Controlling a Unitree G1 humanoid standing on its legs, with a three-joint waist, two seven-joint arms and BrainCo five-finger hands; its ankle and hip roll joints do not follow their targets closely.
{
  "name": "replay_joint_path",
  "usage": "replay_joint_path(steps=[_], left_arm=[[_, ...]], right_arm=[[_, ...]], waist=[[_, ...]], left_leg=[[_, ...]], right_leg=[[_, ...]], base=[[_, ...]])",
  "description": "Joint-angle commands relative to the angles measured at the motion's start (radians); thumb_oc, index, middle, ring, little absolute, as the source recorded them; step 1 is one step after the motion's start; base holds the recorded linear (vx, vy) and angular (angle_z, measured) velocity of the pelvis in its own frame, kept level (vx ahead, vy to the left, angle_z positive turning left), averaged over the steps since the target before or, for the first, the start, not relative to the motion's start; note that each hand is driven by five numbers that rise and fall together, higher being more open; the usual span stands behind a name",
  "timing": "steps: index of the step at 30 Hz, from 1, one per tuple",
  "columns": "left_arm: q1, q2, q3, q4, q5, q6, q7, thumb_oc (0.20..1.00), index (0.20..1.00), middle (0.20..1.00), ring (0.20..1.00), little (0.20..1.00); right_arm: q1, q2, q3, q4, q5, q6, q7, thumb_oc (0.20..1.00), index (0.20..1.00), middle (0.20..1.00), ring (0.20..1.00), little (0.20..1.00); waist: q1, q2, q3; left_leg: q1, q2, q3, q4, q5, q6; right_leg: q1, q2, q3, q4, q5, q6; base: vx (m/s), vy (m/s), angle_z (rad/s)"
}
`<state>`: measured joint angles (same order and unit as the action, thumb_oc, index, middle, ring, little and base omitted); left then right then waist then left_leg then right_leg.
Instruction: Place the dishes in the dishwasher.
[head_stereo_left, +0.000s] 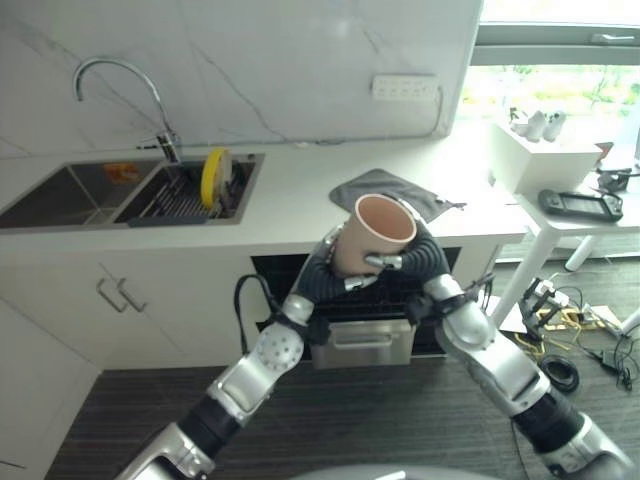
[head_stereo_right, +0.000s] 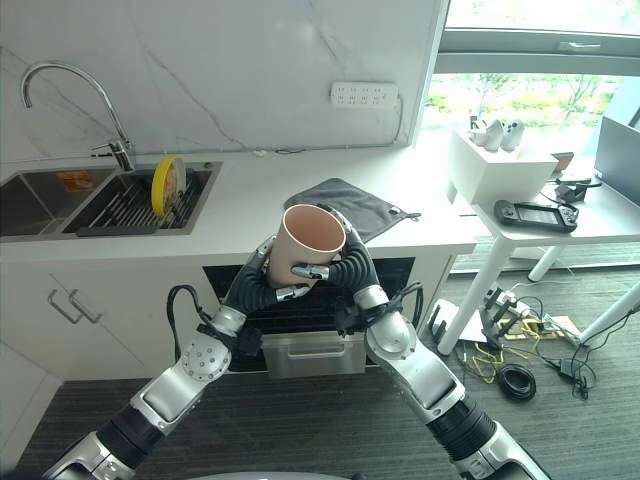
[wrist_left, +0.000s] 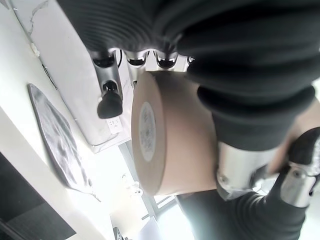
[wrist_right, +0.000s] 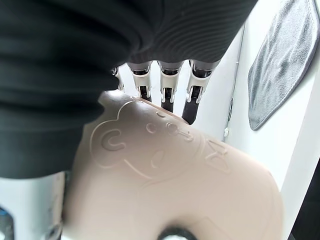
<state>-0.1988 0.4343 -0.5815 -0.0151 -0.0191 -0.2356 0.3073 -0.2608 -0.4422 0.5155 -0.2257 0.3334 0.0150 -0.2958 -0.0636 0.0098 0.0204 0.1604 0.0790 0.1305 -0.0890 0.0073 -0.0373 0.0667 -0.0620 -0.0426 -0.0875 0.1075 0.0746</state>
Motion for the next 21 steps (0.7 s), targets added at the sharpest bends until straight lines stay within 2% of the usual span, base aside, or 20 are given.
replay_joint_path(steps=[1, 9, 10, 11, 12, 21], left_arm=[[-0.124, -0.015, -0.155, 0.015, 0.101, -0.044, -0.087, 0.200, 0.200, 0.200, 0.200, 0.200], [-0.117, -0.008, -0.159, 0.020, 0.108, 0.000, -0.101, 0.200, 0.200, 0.200, 0.200, 0.200], [-0.114, -0.007, -0.157, 0.021, 0.106, 0.006, -0.099, 0.351, 0.351, 0.351, 0.351, 0.351], [-0.111, -0.006, -0.156, 0.022, 0.107, 0.010, -0.096, 1.000, 1.000, 1.000, 1.000, 1.000], [-0.097, -0.008, -0.151, 0.031, 0.088, 0.043, -0.098, 1.000, 1.000, 1.000, 1.000, 1.000], [-0.045, -0.007, -0.104, 0.056, 0.085, 0.054, -0.042, 1.000, 1.000, 1.000, 1.000, 1.000]], right_arm=[[-0.181, 0.075, 0.049, -0.056, -0.021, -0.039, 0.037, 0.200, 0.200, 0.200, 0.200, 0.200], [-0.179, 0.077, 0.059, -0.053, -0.015, -0.046, 0.035, 0.200, 0.200, 0.200, 0.200, 0.200], [-0.176, 0.077, 0.058, -0.052, -0.014, -0.050, 0.030, 0.200, 0.200, 0.200, 0.200, 0.200], [-0.174, 0.076, 0.059, -0.051, -0.012, -0.053, 0.024, 0.200, 0.200, 0.200, 0.200, 0.200], [-0.163, 0.078, 0.052, -0.044, 0.005, -0.067, 0.007, 0.200, 0.200, 0.200, 0.200, 0.200], [-0.089, 0.083, -0.024, -0.040, 0.064, -0.127, -0.082, 0.200, 0.200, 0.200, 0.200, 0.200]], waist=[[0.015, -0.034, 0.007], [0.016, -0.030, 0.007], [0.017, -0.030, 0.007], [0.017, -0.029, 0.007], [0.017, -0.029, 0.009], [0.011, -0.023, 0.014]], left_leg=[[-0.020, -0.016, -0.020, 0.002, 0.002, 0.037], [-0.017, -0.017, -0.013, 0.002, 0.000, 0.037], [-0.017, -0.017, -0.012, 0.002, 0.000, 0.036], [-0.017, -0.017, -0.012, 0.002, 0.000, 0.036], [-0.017, -0.016, -0.008, 0.002, 0.000, 0.036], [-0.018, -0.013, 0.001, 0.002, 0.001, 0.036]], right_leg=[[0.077, -0.045, -0.033, 0.019, -0.059, 0.015], [0.076, -0.050, -0.039, 0.005, -0.048, 0.020], [0.075, -0.051, -0.039, 0.004, -0.047, 0.020], [0.075, -0.051, -0.040, 0.003, -0.046, 0.021], [0.074, -0.052, -0.041, 0.000, -0.045, 0.022], [0.066, -0.051, -0.038, 0.000, -0.042, 0.021]], base=[[0.00, 0.000, 0.00], [0.01, 0.000, 0.00], [0.00, 0.000, 0.00], [0.04, -0.014, -0.01], [0.04, -0.013, -0.01], [0.02, -0.003, -0.01]])
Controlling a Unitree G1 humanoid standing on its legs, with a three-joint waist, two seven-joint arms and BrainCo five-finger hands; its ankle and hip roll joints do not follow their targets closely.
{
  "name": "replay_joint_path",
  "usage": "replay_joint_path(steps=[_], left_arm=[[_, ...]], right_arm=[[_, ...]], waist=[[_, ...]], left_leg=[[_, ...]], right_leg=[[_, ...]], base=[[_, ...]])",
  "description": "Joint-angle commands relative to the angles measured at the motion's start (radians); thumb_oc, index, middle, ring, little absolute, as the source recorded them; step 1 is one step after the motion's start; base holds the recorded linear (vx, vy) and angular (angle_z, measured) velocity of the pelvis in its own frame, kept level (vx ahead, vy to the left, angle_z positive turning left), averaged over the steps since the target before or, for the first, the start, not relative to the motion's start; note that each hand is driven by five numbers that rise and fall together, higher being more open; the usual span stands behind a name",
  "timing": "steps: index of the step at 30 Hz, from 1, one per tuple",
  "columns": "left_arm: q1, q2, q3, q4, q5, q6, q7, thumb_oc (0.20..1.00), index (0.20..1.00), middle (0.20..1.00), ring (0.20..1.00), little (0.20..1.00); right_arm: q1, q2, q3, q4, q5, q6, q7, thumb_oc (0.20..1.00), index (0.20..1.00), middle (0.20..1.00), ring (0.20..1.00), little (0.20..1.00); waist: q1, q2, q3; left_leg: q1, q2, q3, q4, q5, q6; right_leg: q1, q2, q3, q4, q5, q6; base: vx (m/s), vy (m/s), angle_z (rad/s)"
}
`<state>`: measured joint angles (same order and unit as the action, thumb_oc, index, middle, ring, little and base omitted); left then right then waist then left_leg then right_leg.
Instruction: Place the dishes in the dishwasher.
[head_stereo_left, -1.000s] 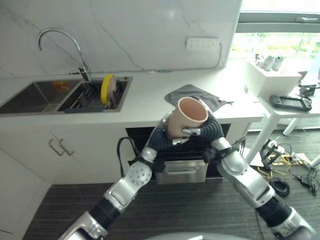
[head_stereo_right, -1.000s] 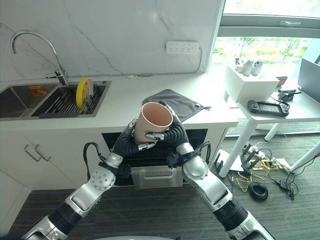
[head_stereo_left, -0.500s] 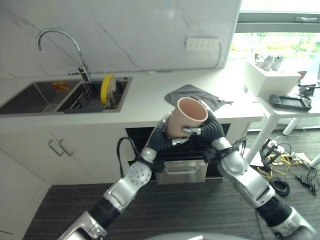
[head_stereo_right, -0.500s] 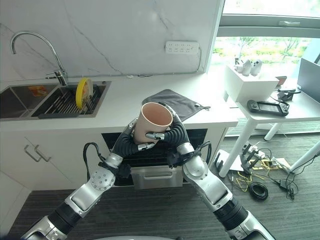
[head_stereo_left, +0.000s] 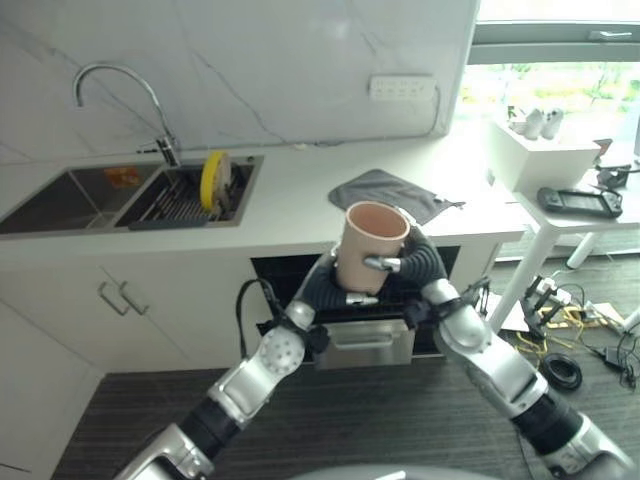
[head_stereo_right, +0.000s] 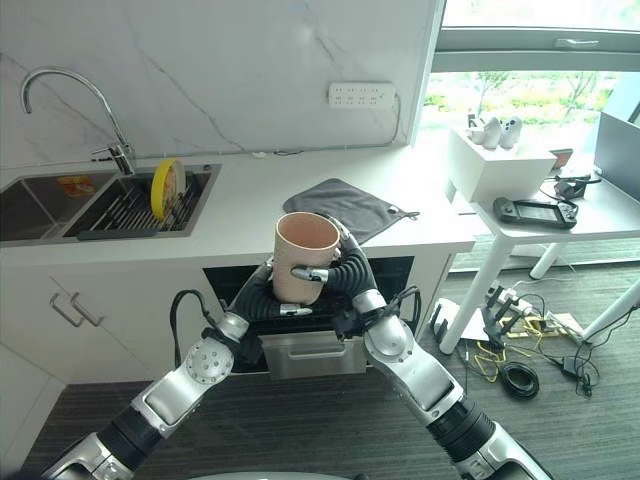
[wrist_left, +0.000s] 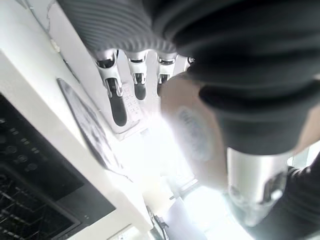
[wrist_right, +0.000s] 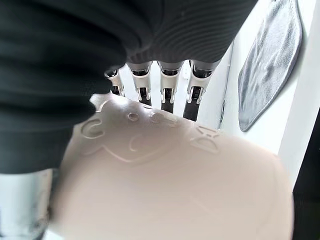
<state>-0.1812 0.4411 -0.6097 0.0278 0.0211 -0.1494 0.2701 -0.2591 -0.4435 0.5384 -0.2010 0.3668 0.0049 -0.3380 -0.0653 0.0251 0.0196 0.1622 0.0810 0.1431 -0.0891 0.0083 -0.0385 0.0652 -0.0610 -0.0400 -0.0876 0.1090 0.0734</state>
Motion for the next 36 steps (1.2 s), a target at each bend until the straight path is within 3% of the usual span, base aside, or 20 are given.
replay_joint_path(steps=[1, 10, 15, 18, 21, 24, 27, 31, 34, 36], left_arm=[[-0.060, -0.012, -0.072, 0.014, 0.045, -0.033, -0.003, 1.000, 1.000, 1.000, 1.000, 1.000], [-0.006, -0.003, -0.008, 0.017, 0.040, -0.037, 0.014, 1.000, 1.000, 1.000, 1.000, 1.000], [0.030, 0.000, 0.027, 0.030, 0.031, -0.009, 0.057, 1.000, 1.000, 1.000, 1.000, 1.000], [0.055, 0.016, 0.069, 0.041, 0.053, 0.011, 0.053, 1.000, 1.000, 1.000, 1.000, 1.000], [0.066, 0.042, 0.103, 0.080, 0.101, 0.018, 0.022, 1.000, 1.000, 1.000, 1.000, 1.000], [0.055, 0.083, 0.108, 0.107, 0.255, -0.018, -0.013, 1.000, 1.000, 1.000, 1.000, 1.000], [0.023, 0.120, 0.077, 0.127, 0.367, -0.012, -0.028, 1.000, 1.000, 1.000, 1.000, 1.000], [-0.063, 0.158, 0.014, 0.173, 0.403, 0.050, -0.049, 1.000, 1.000, 1.000, 1.000, 1.000], [-0.204, 0.174, -0.051, 0.221, 0.405, 0.085, -0.046, 1.000, 1.000, 1.000, 1.000, 1.000], [-0.315, 0.186, -0.100, 0.254, 0.457, 0.147, -0.062, 1.000, 1.000, 1.000, 1.000, 1.000]], right_arm=[[-0.087, 0.085, -0.051, -0.064, 0.032, -0.121, -0.045, 0.200, 0.200, 0.200, 0.200, 0.200], [0.020, 0.070, -0.168, -0.052, 0.053, -0.188, -0.105, 0.200, 0.200, 0.200, 0.200, 0.200], [0.083, 0.059, -0.257, -0.047, 0.063, -0.266, -0.155, 0.200, 0.200, 0.200, 0.200, 0.200], [0.128, 0.049, -0.316, -0.063, 0.114, -0.289, -0.137, 0.200, 0.200, 0.200, 0.200, 0.200], [0.170, 0.040, -0.360, -0.077, 0.147, -0.286, -0.090, 0.200, 0.200, 0.200, 0.200, 0.200], [0.201, 0.032, -0.372, -0.075, 0.182, -0.272, -0.031, 0.200, 0.200, 0.200, 0.200, 0.200], [0.200, 0.021, -0.350, -0.047, 0.187, -0.276, 0.011, 0.200, 0.200, 0.200, 0.200, 0.200], [0.124, -0.031, -0.310, -0.007, 0.199, -0.297, 0.037, 0.200, 0.200, 0.200, 0.200, 0.200], [-0.038, -0.070, -0.297, 0.044, 0.224, -0.278, 0.071, 0.200, 0.200, 0.200, 0.200, 0.200], [-0.155, -0.090, -0.287, 0.050, 0.348, -0.204, 0.159, 0.200, 0.200, 0.200, 0.200, 0.200]], waist=[[0.013, -0.038, 0.015], [0.001, -0.035, 0.019], [-0.008, -0.034, 0.024], [-0.017, -0.032, 0.024], [-0.028, -0.030, 0.025], [-0.043, -0.023, 0.027], [-0.053, -0.013, 0.037], [-0.064, 0.014, 0.083], [-0.081, 0.043, 0.156], [-0.105, 0.073, 0.233]], left_leg=[[-0.020, -0.015, -0.012, 0.002, 0.000, 0.037], [-0.015, -0.012, -0.007, 0.002, 0.002, 0.039], [-0.014, -0.012, -0.008, 0.002, 0.003, 0.040], [-0.008, -0.012, -0.006, 0.002, -0.006, 0.039], [-0.005, -0.009, 0.009, 0.002, -0.004, 0.036], [-0.006, -0.006, 0.022, 0.002, 0.001, 0.034], [-0.013, -0.006, 0.023, 0.002, 0.005, 0.031], [-0.060, -0.013, 0.016, 0.002, 0.021, 0.020], [-0.140, -0.032, 0.013, 0.011, 0.038, 0.013], [-0.194, -0.052, 0.013, 0.022, 0.047, 0.007]], right_leg=[[0.068, -0.051, -0.041, 0.000, -0.043, 0.023], [0.072, -0.048, -0.035, 0.000, -0.042, 0.019], [0.072, -0.045, -0.028, 0.001, -0.039, 0.018], [0.076, -0.045, -0.027, 0.000, -0.045, 0.022], [0.073, -0.049, -0.032, 0.001, -0.043, 0.025], [0.068, -0.052, -0.032, 0.003, -0.042, 0.027], [0.058, -0.057, -0.028, 0.002, -0.041, 0.031], [-0.007, -0.066, -0.002, 0.006, -0.032, 0.036], [-0.096, -0.079, 0.028, 0.009, -0.009, 0.038], [-0.154, -0.089, 0.059, 0.008, 0.007, 0.041]], base=[[0.00, 0.000, 0.00], [0.01, -0.002, 0.00], [0.03, -0.002, 0.00], [0.06, -0.014, 0.00], [0.10, -0.016, -0.01], [0.12, 0.008, -0.02], [0.11, 0.030, -0.01], [-0.05, 0.109, -0.10], [-0.33, 0.235, -0.14], [-0.23, 0.242, -0.20]])
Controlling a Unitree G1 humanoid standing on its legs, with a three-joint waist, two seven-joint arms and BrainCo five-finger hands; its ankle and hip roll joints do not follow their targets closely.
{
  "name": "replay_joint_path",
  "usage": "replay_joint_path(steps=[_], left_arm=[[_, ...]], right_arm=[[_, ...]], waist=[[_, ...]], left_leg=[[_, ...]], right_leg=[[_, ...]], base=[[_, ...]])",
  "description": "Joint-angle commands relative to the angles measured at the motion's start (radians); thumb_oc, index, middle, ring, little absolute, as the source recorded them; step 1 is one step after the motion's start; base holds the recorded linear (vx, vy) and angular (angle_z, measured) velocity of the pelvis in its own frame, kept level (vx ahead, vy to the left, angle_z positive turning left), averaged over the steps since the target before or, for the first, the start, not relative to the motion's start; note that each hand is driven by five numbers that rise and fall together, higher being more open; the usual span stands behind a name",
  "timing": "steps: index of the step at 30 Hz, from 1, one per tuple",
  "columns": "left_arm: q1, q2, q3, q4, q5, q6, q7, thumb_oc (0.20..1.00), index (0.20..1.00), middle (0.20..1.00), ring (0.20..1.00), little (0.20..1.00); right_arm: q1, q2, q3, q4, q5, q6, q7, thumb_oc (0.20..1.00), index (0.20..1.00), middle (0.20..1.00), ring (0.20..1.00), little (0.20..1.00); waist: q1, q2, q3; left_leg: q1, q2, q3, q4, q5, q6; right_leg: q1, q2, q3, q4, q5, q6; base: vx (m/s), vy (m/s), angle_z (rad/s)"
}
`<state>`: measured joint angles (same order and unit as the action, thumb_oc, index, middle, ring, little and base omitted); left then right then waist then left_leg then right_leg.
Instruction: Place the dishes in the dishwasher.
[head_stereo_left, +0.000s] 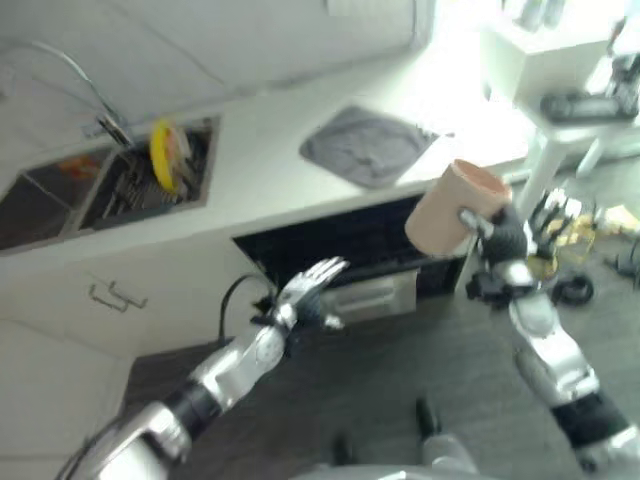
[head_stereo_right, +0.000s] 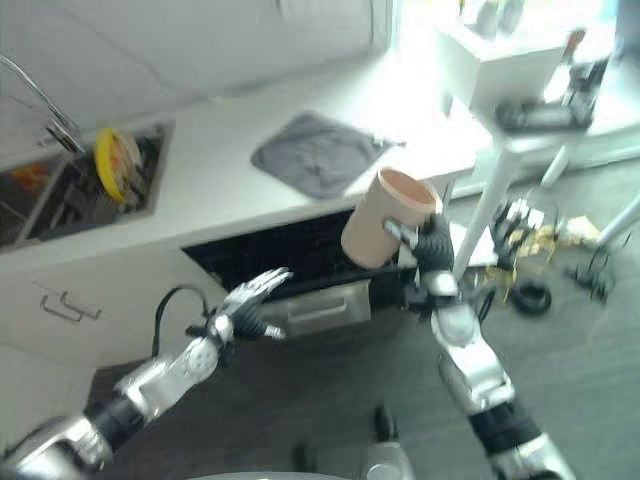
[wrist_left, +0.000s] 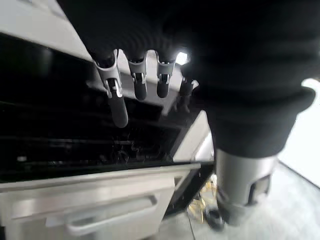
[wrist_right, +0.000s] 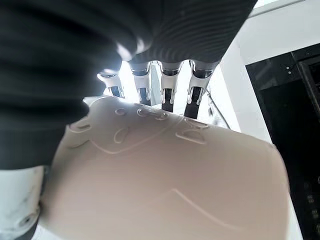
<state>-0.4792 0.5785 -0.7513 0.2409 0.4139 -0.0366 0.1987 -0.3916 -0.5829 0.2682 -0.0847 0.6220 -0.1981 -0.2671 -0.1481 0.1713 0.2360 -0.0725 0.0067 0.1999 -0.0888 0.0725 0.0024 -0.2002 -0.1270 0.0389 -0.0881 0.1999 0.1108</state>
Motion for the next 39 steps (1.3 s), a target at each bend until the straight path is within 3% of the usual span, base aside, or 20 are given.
replay_joint_path(steps=[1, 6, 11, 17, 23, 27, 32, 39], left_arm=[[-0.026, 0.052, 0.036, 0.043, 0.082, 0.051, 0.002, 1.000, 1.000, 1.000, 1.000, 1.000], [-0.055, 0.062, 0.033, 0.043, 0.130, 0.100, 0.024, 1.000, 1.000, 1.000, 1.000, 1.000], [-0.068, 0.054, 0.064, 0.042, 0.167, 0.141, 0.080, 1.000, 1.000, 1.000, 1.000, 1.000], [-0.050, 0.034, 0.102, 0.048, 0.207, 0.182, 0.165, 1.000, 1.000, 1.000, 1.000, 1.000], [-0.052, 0.045, 0.145, 0.068, 0.199, 0.219, 0.307, 1.000, 1.000, 1.000, 1.000, 1.000], [-0.071, 0.052, 0.194, 0.107, 0.153, 0.190, 0.433, 1.000, 1.000, 1.000, 1.000, 1.000], [-0.086, 0.044, 0.212, 0.150, 0.158, 0.240, 0.362, 1.000, 1.000, 1.000, 1.000, 1.000], [-0.148, 0.031, 0.154, 0.183, 0.235, 0.367, 0.151, 1.000, 1.000, 1.000, 1.000, 1.000]], right_arm=[[-0.033, 0.047, -0.020, -0.070, 0.101, 0.015, 0.102, 0.200, 0.200, 0.200, 0.200, 0.200], [-0.071, 0.055, -0.022, -0.103, 0.068, 0.093, 0.138, 0.200, 0.200, 0.200, 0.200, 0.200], [-0.084, 0.085, -0.023, -0.114, 0.023, 0.104, 0.135, 0.200, 0.200, 0.200, 0.200, 0.200], [-0.066, 0.114, -0.022, -0.121, -0.010, 0.108, 0.150, 0.200, 0.200, 0.200, 0.200, 0.200], [-0.079, 0.137, -0.008, -0.112, -0.024, 0.097, 0.149, 0.200, 0.200, 0.200, 0.200, 0.200], [-0.090, 0.156, 0.001, -0.104, -0.025, 0.083, 0.127, 0.200, 0.200, 0.200, 0.200, 0.200], [-0.104, 0.169, 0.014, -0.093, -0.022, 0.064, 0.110, 0.200, 0.200, 0.200, 0.200, 0.200], [-0.152, 0.175, 0.024, -0.094, -0.003, 0.093, 0.096, 0.200, 0.200, 0.200, 0.200, 0.200]], waist=[[-0.025, -0.069, 0.027], [-0.033, -0.067, 0.087], [-0.026, -0.078, 0.135], [-0.016, -0.093, 0.150], [0.005, -0.121, 0.169], [0.019, -0.141, 0.177], [0.025, -0.153, 0.184], [0.011, -0.161, 0.204]], left_leg=[[0.034, 0.019, -0.046, 0.024, -0.018, -0.034], [-0.002, 0.011, -0.055, 0.042, -0.018, -0.035], [-0.046, 0.011, -0.058, 0.059, -0.012, -0.037], [-0.066, 0.018, -0.055, 0.073, -0.009, -0.041], [-0.105, 0.028, -0.060, 0.097, -0.006, -0.046], [-0.130, 0.032, -0.069, 0.105, -0.001, -0.047], [-0.152, 0.036, -0.075, 0.115, 0.002, -0.048], [-0.163, 0.039, -0.065, 0.124, 0.002, -0.051]], right_leg=[[0.103, -0.025, -0.016, 0.009, -0.083, 0.005], [0.068, -0.028, -0.008, 0.013, -0.075, 0.004], [0.024, -0.027, -0.011, 0.030, -0.069, 0.001], [0.006, -0.028, -0.018, 0.046, -0.071, 0.000], [-0.025, -0.028, -0.031, 0.063, -0.068, -0.003], [-0.047, -0.022, -0.035, 0.071, -0.063, -0.004], [-0.070, -0.014, -0.034, 0.082, -0.061, -0.003], [-0.088, -0.008, -0.027, 0.092, -0.060, -0.001]], base=[[-0.09, 0.141, -0.11], [-0.06, 0.024, -0.03], [-0.08, -0.031, 0.01], [-0.02, -0.020, 0.02], [-0.03, -0.045, 0.07], [-0.04, -0.062, 0.04], [-0.01, -0.014, 0.02], [0.00, 0.000, 0.00]])
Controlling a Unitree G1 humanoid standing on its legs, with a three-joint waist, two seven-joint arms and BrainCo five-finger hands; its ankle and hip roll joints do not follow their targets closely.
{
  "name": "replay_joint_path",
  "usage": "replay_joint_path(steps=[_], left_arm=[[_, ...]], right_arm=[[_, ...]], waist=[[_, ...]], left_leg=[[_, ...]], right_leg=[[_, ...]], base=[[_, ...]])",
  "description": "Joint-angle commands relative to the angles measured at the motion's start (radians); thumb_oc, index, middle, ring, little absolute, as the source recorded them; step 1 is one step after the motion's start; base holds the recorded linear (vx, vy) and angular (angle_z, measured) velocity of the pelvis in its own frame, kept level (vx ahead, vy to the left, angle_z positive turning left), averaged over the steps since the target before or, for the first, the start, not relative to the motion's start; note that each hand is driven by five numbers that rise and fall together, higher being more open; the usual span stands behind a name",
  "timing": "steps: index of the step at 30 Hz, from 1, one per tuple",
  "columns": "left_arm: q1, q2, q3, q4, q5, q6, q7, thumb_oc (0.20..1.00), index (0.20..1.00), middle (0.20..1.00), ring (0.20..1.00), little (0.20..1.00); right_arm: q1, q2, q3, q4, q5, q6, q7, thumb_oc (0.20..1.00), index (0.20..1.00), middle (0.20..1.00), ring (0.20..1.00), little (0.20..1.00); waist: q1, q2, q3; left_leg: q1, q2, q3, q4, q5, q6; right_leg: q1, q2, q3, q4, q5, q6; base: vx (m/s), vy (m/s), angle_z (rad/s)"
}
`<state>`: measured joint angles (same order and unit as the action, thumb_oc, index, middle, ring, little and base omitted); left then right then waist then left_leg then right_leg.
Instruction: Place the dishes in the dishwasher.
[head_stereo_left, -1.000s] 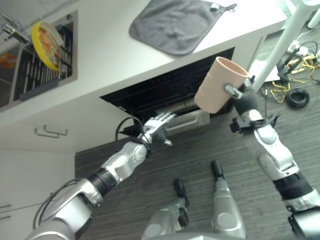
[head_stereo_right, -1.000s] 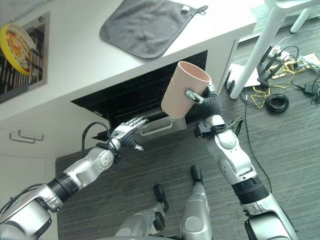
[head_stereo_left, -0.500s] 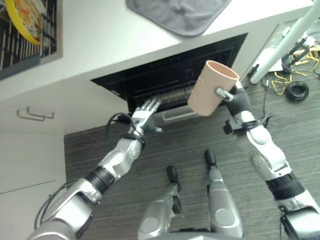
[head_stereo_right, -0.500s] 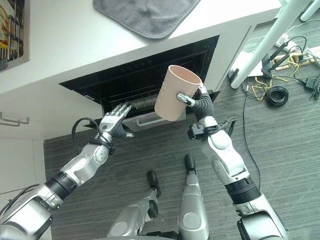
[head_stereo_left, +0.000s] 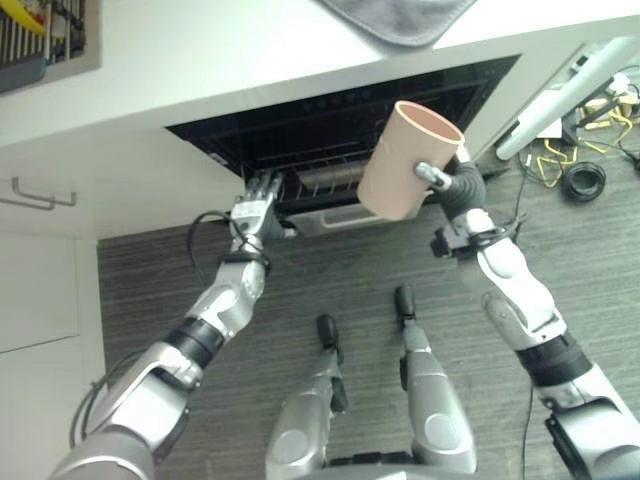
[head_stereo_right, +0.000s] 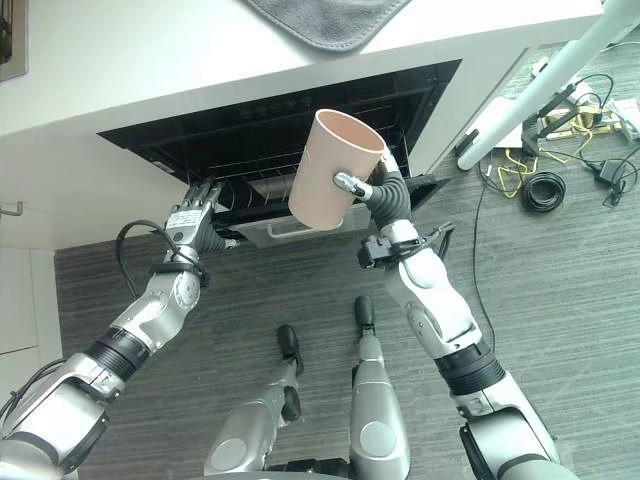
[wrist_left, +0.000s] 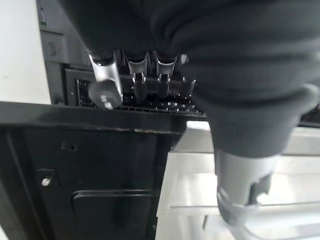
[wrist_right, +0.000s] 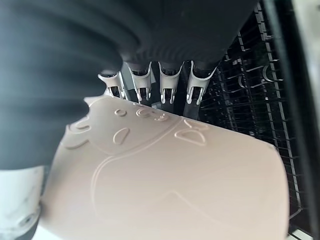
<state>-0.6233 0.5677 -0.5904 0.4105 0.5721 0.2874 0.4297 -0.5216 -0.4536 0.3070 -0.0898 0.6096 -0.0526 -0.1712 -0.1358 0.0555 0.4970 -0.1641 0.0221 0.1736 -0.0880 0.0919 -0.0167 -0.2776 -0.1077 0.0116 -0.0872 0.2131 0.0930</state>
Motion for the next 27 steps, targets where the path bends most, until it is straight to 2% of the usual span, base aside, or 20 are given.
replay_joint_path(steps=[1, 5, 7, 9, 11, 14, 16, 17, 19, 21, 24, 27], left_arm=[[-0.006, 0.041, -0.012, 0.014, 0.094, 0.053, -0.096, 1.000, 1.000, 1.000, 1.000, 1.000], [-0.042, 0.031, -0.044, 0.044, 0.107, 0.082, -0.105, 1.000, 1.000, 1.000, 1.000, 1.000], [-0.054, 0.033, -0.043, 0.055, 0.097, 0.069, -0.088, 1.000, 1.000, 1.000, 1.000, 1.000], [-0.049, 0.034, -0.038, 0.046, 0.077, 0.076, -0.025, 1.000, 1.000, 1.000, 1.000, 1.000], [-0.059, 0.037, -0.026, 0.051, 0.061, 0.061, -0.032, 1.000, 1.000, 1.000, 1.000, 1.000], [-0.095, 0.054, -0.068, 0.044, 0.098, -0.035, -0.233, 1.000, 1.000, 1.000, 1.000, 1.000], [-0.097, 0.049, -0.103, 0.028, 0.083, -0.048, -0.374, 1.000, 1.000, 1.000, 1.000, 1.000], [-0.102, 0.039, -0.134, 0.038, 0.048, -0.081, -0.487, 1.000, 1.000, 1.000, 1.000, 1.000], [-0.105, 0.029, -0.167, 0.049, 0.009, -0.110, -0.613, 1.000, 1.000, 1.000, 1.000, 1.000], [-0.096, 0.008, -0.201, 0.049, -0.053, -0.106, -0.757, 1.000, 1.000, 1.000, 1.000, 1.000], [-0.085, -0.028, -0.235, 0.071, -0.100, -0.078, -0.893, 1.000, 1.000, 1.000, 1.000, 1.000], [-0.083, -0.055, -0.265, 0.086, -0.121, -0.066, -0.968, 1.000, 1.000, 1.000, 1.000, 1.000]], right_arm=[[-0.024, 0.046, -0.016, -0.089, 0.012, -0.050, 0.001, 0.200, 0.200, 0.200, 0.200, 0.200], [-0.037, 0.047, -0.008, -0.086, 0.022, -0.045, -0.001, 0.200, 0.200, 0.200, 0.200, 0.200], [-0.039, 0.045, -0.006, -0.086, 0.028, -0.046, -0.002, 0.200, 0.200, 0.200, 0.200, 0.200], [-0.034, 0.044, -0.008, -0.088, 0.030, -0.048, 0.003, 0.200, 0.200, 0.200, 0.200, 0.200], [-0.034, 0.047, -0.004, -0.087, 0.027, -0.048, 0.004, 0.200, 0.200, 0.200, 0.200, 0.200], [-0.045, 0.050, -0.002, -0.081, 0.030, -0.049, 0.006, 0.200, 0.200, 0.200, 0.200, 0.200], [-0.048, 0.045, -0.003, -0.083, 0.037, -0.049, 0.008, 0.200, 0.200, 0.200, 0.200, 0.200], [-0.058, 0.040, 0.003, -0.084, 0.043, -0.042, 0.008, 0.200, 0.200, 0.200, 0.200, 0.200], [-0.069, 0.034, 0.007, -0.082, 0.047, -0.032, 0.010, 0.200, 0.200, 0.200, 0.200, 0.200], [-0.083, 0.020, 0.011, -0.081, 0.053, -0.020, 0.012, 0.200, 0.200, 0.200, 0.200, 0.200], [-0.094, 0.013, 0.012, -0.087, 0.054, -0.002, 0.012, 0.200, 0.200, 0.200, 0.200, 0.200], [-0.103, 0.013, 0.011, -0.086, 0.053, 0.011, 0.016, 0.200, 0.200, 0.200, 0.200, 0.200]], waist=[[-0.003, -0.045, -0.055], [-0.015, -0.047, -0.049], [-0.018, -0.047, -0.044], [-0.019, -0.047, -0.040], [-0.021, -0.044, -0.040], [-0.026, -0.039, -0.038], [-0.031, -0.036, -0.033], [-0.040, -0.034, -0.029], [-0.048, -0.029, -0.025], [-0.059, -0.019, -0.017], [-0.073, -0.006, -0.011], [-0.083, 0.002, -0.007]], left_leg=[[-0.073, 0.023, -0.038, 0.124, -0.018, -0.032], [-0.076, 0.024, -0.028, 0.127, -0.018, -0.035], [-0.076, 0.024, -0.025, 0.127, -0.018, -0.035], [-0.077, 0.022, -0.025, 0.130, -0.018, -0.037], [-0.076, 0.022, -0.020, 0.128, -0.018, -0.037], [-0.082, 0.019, -0.020, 0.129, -0.018, -0.039], [-0.077, 0.020, -0.017, 0.125, -0.019, -0.039], [-0.072, 0.020, -0.010, 0.123, -0.019, -0.041], [-0.066, 0.020, -0.003, 0.121, -0.020, -0.041], [-0.056, 0.017, 0.007, 0.117, -0.021, -0.043], [-0.048, 0.014, 0.018, 0.118, -0.023, -0.045], [-0.044, 0.013, 0.025, 0.119, -0.026, -0.046]], right_leg=[[-0.012, -0.027, 0.001, 0.092, -0.073, 0.017], [-0.018, -0.027, 0.007, 0.093, -0.071, 0.018], [-0.020, -0.026, 0.011, 0.095, -0.071, 0.018], [-0.022, -0.027, 0.012, 0.096, -0.070, 0.017], [-0.024, -0.027, 0.014, 0.098, -0.072, 0.018], [-0.032, -0.026, 0.014, 0.100, -0.068, 0.018], [-0.029, -0.028, 0.012, 0.096, -0.066, 0.020], [-0.028, -0.027, 0.014, 0.096, -0.066, 0.021], [-0.024, -0.026, 0.018, 0.093, -0.066, 0.020], [-0.017, -0.026, 0.023, 0.087, -0.065, 0.020], [-0.011, -0.026, 0.030, 0.086, -0.068, 0.017], [-0.008, -0.026, 0.032, 0.086, -0.070, 0.016]], base=[[0.00, 0.000, 0.00], [0.00, 0.000, 0.00], [0.00, 0.000, 0.00], [0.00, 0.000, 0.00], [0.00, 0.000, 0.00], [0.00, 0.000, 0.00], [-0.01, 0.018, 0.00], [-0.01, 0.045, 0.00], [0.00, 0.056, 0.00], [0.02, 0.081, -0.01], [0.02, 0.070, -0.10], [0.01, 0.041, -0.06]])
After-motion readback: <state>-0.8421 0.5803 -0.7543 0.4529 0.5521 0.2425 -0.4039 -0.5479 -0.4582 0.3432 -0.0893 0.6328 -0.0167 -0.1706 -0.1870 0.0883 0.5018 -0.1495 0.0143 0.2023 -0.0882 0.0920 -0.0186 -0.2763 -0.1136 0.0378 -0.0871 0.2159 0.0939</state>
